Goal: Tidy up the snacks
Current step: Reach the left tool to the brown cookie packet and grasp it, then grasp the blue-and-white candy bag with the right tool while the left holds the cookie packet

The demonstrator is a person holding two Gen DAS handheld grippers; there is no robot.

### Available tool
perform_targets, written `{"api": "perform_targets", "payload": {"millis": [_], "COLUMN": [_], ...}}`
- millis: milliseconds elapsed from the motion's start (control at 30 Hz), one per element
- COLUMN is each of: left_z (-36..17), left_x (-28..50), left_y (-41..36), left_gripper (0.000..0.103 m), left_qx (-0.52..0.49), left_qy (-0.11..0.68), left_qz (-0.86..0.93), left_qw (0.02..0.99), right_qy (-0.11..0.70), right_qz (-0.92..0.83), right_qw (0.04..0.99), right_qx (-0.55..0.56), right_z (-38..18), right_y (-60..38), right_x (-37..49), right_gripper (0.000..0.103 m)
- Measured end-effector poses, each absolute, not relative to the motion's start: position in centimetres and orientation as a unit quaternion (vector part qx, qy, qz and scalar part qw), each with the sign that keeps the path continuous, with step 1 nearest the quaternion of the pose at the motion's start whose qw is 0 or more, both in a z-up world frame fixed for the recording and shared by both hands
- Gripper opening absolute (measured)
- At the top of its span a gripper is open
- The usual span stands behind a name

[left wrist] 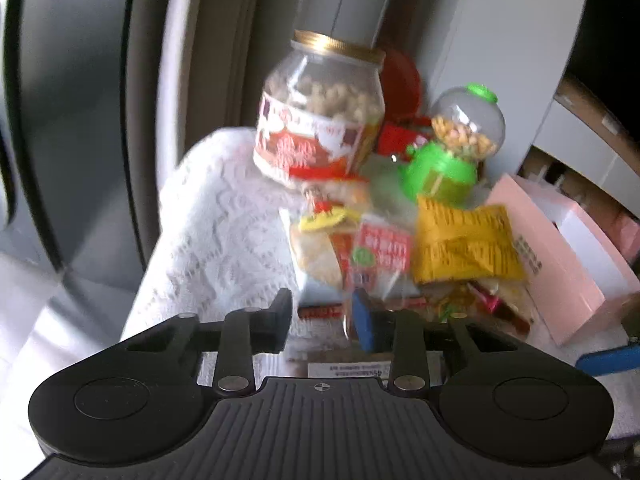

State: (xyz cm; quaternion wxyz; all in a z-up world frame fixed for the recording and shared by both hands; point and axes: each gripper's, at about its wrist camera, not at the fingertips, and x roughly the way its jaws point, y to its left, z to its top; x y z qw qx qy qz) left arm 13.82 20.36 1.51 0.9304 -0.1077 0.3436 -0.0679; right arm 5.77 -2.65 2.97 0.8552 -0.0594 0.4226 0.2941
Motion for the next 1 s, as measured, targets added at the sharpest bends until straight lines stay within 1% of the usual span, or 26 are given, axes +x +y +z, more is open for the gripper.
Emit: {"api": "perform_targets", "payload": {"millis": [33,100,233,300,433,533,567,633,700,833,967,1000], "left_z": [1.4,1.1,1.2,1.2,1.6,1.8,1.9,2.1,2.3,2.6,2.5,2.4], "left_x": [13.2,11.4,6.8,4.7,2.1,1.2,1.1,0.9,0.8,0.7,0.6,0.6], "left_y": [20.4,20.1,19.1,18.7,18.2,18.8,19.1,19.4,19.5,19.0,18.5,18.4], "left_gripper": [0.036,0.033,0.033,0.034,0.037,0.037,0.037,0.037,0.037,0.037,0.037,0.037], "left_qx": [-0.111,-0.105,-0.096,-0.091,-0.062,-0.067,-0.075,-0.092,-0.104,-0.104,-0.094,-0.093], "left_qy": [0.349,0.357,0.368,0.373,0.364,0.353,0.351,0.344,0.340,0.333,0.336,0.340], "left_qz": [-0.079,-0.097,-0.124,-0.133,-0.106,-0.065,-0.056,-0.045,-0.044,-0.041,-0.038,-0.036], "left_qw": [0.927,0.923,0.916,0.914,0.923,0.931,0.932,0.933,0.934,0.936,0.936,0.935], "right_qy": [0.429,0.443,0.465,0.454,0.402,0.401,0.404,0.416,0.438,0.479,0.472,0.466], "right_qz": [0.289,0.271,0.249,0.234,0.224,0.246,0.256,0.268,0.274,0.249,0.231,0.228], "right_qw": [0.854,0.854,0.849,0.860,0.887,0.883,0.878,0.869,0.856,0.840,0.851,0.855], "right_qx": [-0.047,-0.027,0.006,0.005,-0.028,-0.012,-0.002,0.014,0.031,0.046,0.010,-0.009], "right_z": [2.6,2.0,0.7,0.7,2.0,3.1,3.5,3.9,3.9,2.6,1.3,1.2], "right_y": [-2.8,-3.0,-2.6,-1.9,-0.5,0.2,0.5,1.6,3.0,5.9,8.7,9.4], "right_x": [6.0,7.1,8.9,9.1,8.6,9.0,9.3,10.2,11.6,14.4,15.2,15.1], "right_gripper": [0.084,0.084,0.084,0.084,0.084,0.084,0.083,0.076,0.064,0.063,0.063,0.058]}}
